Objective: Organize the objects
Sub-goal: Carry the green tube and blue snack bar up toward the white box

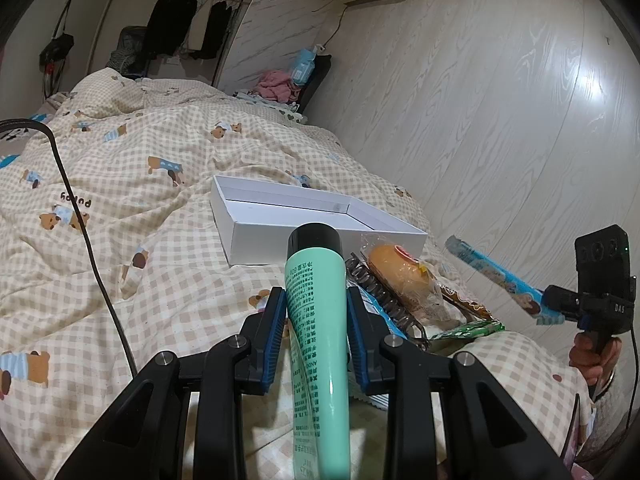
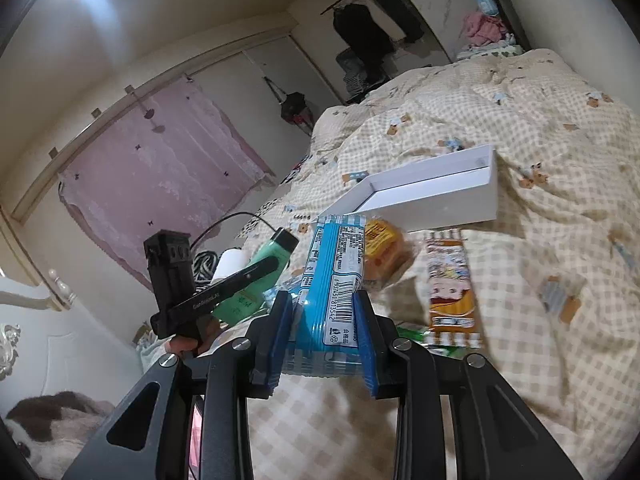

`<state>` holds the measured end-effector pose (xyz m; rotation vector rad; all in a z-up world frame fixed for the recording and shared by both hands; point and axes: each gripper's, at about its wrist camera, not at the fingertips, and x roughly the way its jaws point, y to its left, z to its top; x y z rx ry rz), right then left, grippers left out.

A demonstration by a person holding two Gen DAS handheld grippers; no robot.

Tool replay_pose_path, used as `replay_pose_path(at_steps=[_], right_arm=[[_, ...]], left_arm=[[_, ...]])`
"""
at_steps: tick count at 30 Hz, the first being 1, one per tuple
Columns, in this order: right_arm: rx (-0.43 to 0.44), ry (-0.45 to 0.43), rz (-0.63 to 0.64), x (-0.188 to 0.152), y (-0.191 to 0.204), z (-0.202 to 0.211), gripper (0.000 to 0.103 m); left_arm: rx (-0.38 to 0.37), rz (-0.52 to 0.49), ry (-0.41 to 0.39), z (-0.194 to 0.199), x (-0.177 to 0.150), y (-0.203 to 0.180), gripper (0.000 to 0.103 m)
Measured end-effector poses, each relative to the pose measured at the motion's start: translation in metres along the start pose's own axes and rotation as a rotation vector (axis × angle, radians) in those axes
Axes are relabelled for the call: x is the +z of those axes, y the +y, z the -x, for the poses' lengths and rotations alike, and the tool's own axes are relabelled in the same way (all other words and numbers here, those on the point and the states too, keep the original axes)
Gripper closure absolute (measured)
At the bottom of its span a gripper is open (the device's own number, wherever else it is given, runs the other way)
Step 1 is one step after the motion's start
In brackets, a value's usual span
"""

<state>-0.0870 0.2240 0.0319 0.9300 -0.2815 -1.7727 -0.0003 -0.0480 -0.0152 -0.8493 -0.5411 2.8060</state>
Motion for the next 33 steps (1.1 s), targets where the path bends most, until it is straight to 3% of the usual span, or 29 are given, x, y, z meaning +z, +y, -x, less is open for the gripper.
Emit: replay_pose_path(at_steps=[5,21,27,33], right_arm=[[0.129,0.004,-0.131,-0.002,-0.013,-0.009,0.070],[0.229,-0.014,-0.277,-0.014,-0.042,-0.018,0.070],[0.297,-0.053,-0.308,-0.011,-0.045,-0.014,0.070],[0.383,-0.102,-0.334,0.006,-0.040,-0.012,0.070]], left_arm=[[-0.001,0.006,0.002,0.000,0.000,0.001,0.071],[-0.007,0.011,0.007,0.002,0.000,0.002,0.071],[-0.056,-0.002,-0.149,0.035,0.009,0.000,0.071],[-0.028,-0.088,-0.173,0.039,0.032,-0.018,0.071]])
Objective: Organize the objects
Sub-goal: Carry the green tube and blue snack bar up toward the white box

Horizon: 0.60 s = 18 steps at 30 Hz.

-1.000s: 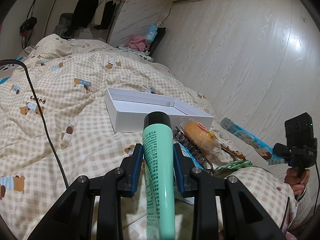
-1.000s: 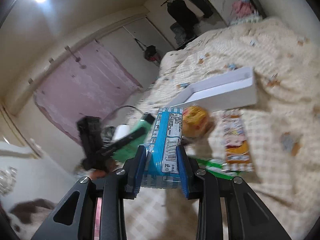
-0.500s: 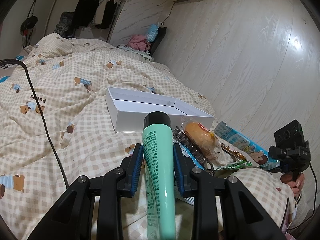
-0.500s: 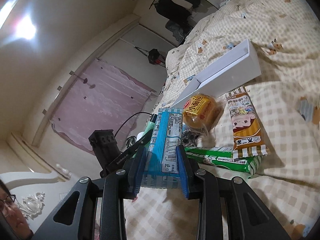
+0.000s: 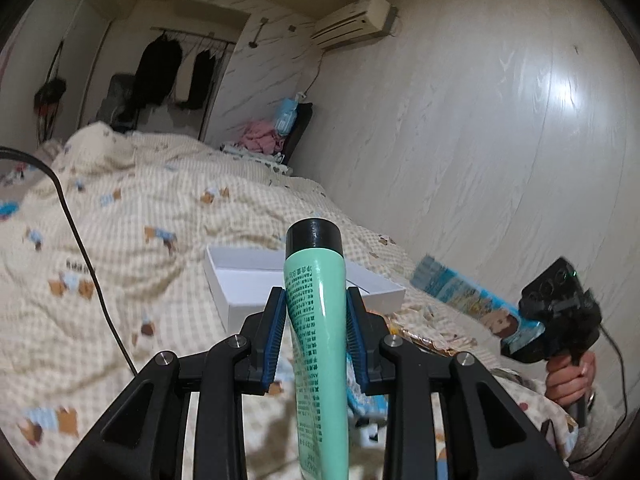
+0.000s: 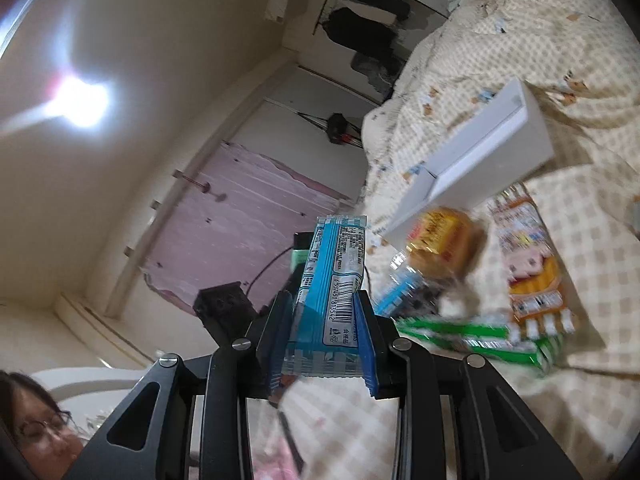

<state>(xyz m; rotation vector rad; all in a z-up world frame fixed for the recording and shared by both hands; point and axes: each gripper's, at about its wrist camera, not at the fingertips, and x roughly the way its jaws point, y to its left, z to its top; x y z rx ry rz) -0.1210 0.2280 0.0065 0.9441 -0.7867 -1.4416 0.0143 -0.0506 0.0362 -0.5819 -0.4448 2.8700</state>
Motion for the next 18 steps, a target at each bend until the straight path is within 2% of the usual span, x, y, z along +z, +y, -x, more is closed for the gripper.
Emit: replay_pose_path(at_steps=[3,5,7,9,12,15,18], right_arm=[[0.047,-0.030,-0.002,0.013,0.010,-0.002,0.070],[0.079,-0.058,-0.007,0.025,0.015,-0.006,0.070],[0.109,-0.080,-0.014,0.034,0.018,-0.010,0.070],[0.130,-0.094,-0.029,0.043,0.021,-0.014,0.070],[0.155,-0.112,-0.032,0.061,0.024,-0.024,0.070],[0.150,-0.137,-0.022,0.078,0.023,-0.034,0.070],[0.146,-0.201,-0.065,0.093,0.012,-0.042,0.070]], left_arm=[[-0.030,-0.021,0.003,-0.006,0.017,-0.009,0.071],[-0.076,-0.007,0.024,-0.015,0.030,-0.011,0.071],[-0.133,0.038,0.043,-0.026,0.046,-0.009,0.071],[-0.157,0.081,0.046,-0.034,0.060,-0.006,0.071],[-0.189,0.147,0.014,-0.042,0.082,0.000,0.071],[-0.168,0.181,-0.057,-0.048,0.097,0.004,0.071],[-0.111,0.166,-0.067,-0.059,0.107,0.002,0.071]])
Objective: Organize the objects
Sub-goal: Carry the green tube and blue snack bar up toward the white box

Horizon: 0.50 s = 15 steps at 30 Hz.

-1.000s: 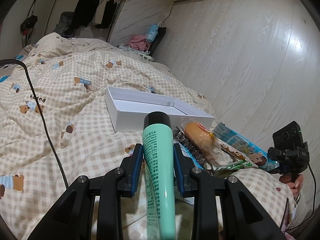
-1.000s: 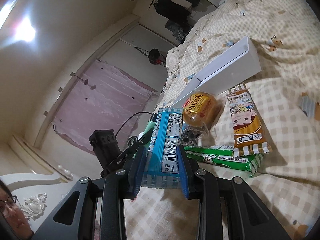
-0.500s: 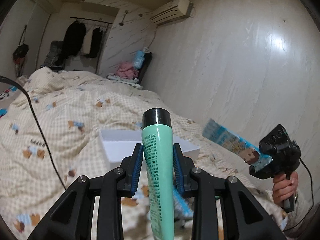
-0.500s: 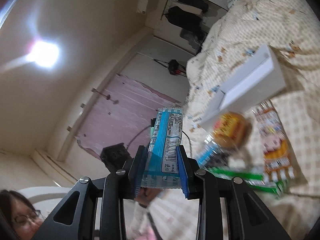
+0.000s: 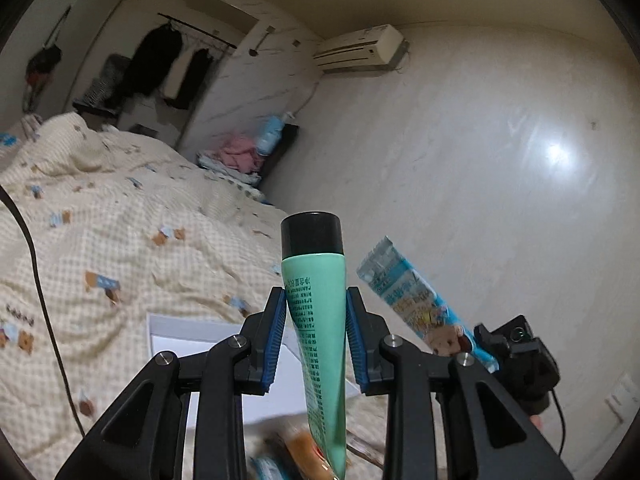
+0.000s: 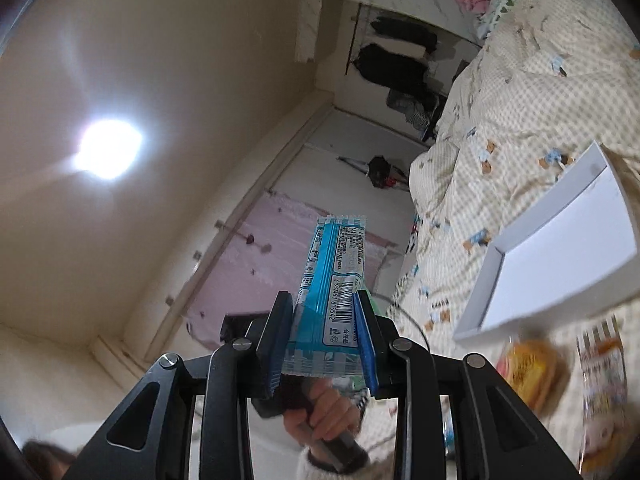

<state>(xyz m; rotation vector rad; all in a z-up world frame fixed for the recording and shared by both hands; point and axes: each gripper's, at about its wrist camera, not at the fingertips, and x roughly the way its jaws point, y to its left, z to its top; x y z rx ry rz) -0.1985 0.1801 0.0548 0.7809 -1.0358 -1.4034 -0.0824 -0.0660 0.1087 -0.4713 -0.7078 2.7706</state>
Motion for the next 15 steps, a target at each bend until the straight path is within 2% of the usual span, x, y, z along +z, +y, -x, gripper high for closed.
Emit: replay_pose_path(at_steps=[3,7,12,13,15], right_arm=[[-0.061,-0.105,0.027,0.018,-0.008,-0.008,0.070],[-0.146,-0.212,0.121,0.035,-0.016,-0.017,0.070],[-0.339,-0.179,0.201,0.044,-0.028,-0.024,0.070],[-0.401,-0.175,0.223,0.046,-0.031,-0.024,0.070],[-0.471,-0.181,0.245,0.045,-0.038,-0.021,0.070]], left_arm=[[0.048,-0.018,-0.013,-0.011,0.009,0.001,0.071],[0.067,0.015,-0.040,-0.027,0.021,0.017,0.071],[0.227,0.020,0.004,-0.051,0.030,0.046,0.071],[0.233,0.042,0.019,-0.055,0.028,0.054,0.071],[0.228,0.092,0.042,-0.063,0.020,0.068,0.071]])
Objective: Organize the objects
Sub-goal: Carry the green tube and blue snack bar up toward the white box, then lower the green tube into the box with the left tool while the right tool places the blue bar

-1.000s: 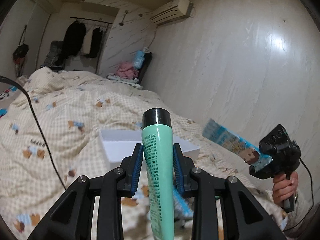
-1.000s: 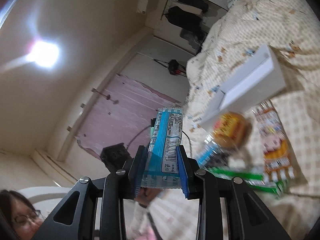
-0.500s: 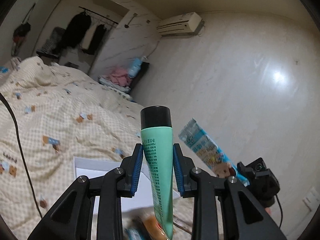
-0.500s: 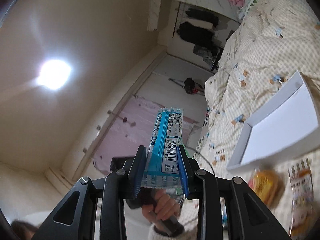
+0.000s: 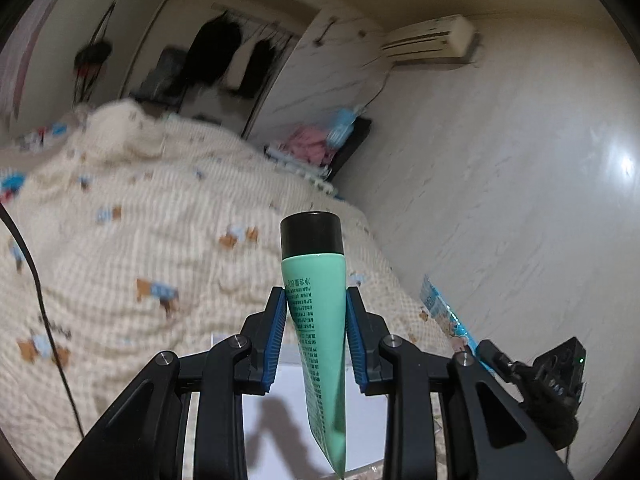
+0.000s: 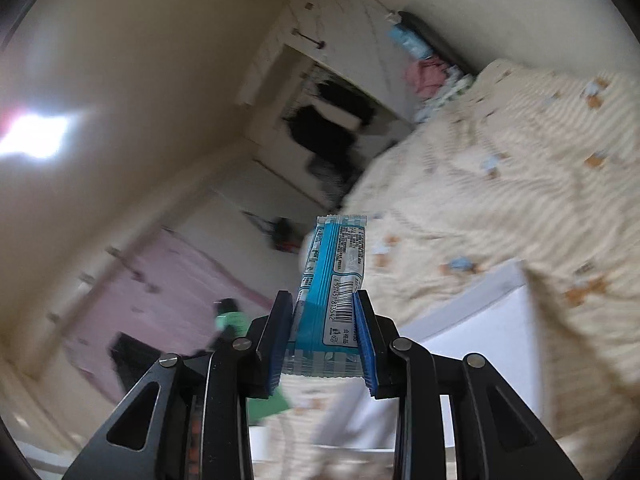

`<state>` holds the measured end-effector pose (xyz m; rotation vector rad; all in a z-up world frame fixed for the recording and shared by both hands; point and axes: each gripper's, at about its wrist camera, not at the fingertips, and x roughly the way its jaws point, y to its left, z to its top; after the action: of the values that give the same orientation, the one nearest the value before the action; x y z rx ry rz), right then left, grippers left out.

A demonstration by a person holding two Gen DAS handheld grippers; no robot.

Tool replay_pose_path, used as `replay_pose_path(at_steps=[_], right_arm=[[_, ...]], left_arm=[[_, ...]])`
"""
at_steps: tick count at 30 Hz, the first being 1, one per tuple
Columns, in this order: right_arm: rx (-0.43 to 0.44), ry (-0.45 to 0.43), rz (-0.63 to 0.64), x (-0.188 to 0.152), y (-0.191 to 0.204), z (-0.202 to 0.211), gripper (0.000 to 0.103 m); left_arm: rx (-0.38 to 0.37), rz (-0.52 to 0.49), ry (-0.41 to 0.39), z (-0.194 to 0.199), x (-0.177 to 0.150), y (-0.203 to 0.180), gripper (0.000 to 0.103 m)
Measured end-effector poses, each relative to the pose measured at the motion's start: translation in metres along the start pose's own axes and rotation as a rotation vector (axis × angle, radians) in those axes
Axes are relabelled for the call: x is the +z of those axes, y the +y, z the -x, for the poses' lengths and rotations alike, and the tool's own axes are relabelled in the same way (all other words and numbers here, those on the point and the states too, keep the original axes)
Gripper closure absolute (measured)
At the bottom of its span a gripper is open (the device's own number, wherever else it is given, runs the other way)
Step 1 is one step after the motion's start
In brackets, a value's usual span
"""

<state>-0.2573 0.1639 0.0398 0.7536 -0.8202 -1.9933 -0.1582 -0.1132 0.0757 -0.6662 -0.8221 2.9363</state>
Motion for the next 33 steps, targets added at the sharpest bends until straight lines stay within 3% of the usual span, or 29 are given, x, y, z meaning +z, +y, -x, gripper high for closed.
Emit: replay_pose_path(at_steps=[6,12,21,25,33], right_arm=[[-0.265,0.079,0.135,-0.015,-0.016,-0.024,0.070],[-0.398,0.162,0.214,-0.032,-0.024,-0.037,0.070],[-0.508,0.240,0.337,-0.051,-0.016,-0.053,0.070],[-0.514,0.256,0.319,-0.052,-0.021,-0.051,0.070],[-0.522,0.263,0.319,-0.053,-0.019,-0.050,0.070]], left_arm=[[0.014,0.137,0.102,-0.036,-0.028,0.030,0.071],[0.131,0.178,0.155,-0.057,-0.056,0.052,0.071],[0.177,0.143,0.166,-0.058,-0.063,0.052,0.071],[0.199,0.066,0.158,-0.058,-0.066,0.039,0.071],[0.175,-0.032,0.164,-0.060,-0.070,0.023,0.071]])
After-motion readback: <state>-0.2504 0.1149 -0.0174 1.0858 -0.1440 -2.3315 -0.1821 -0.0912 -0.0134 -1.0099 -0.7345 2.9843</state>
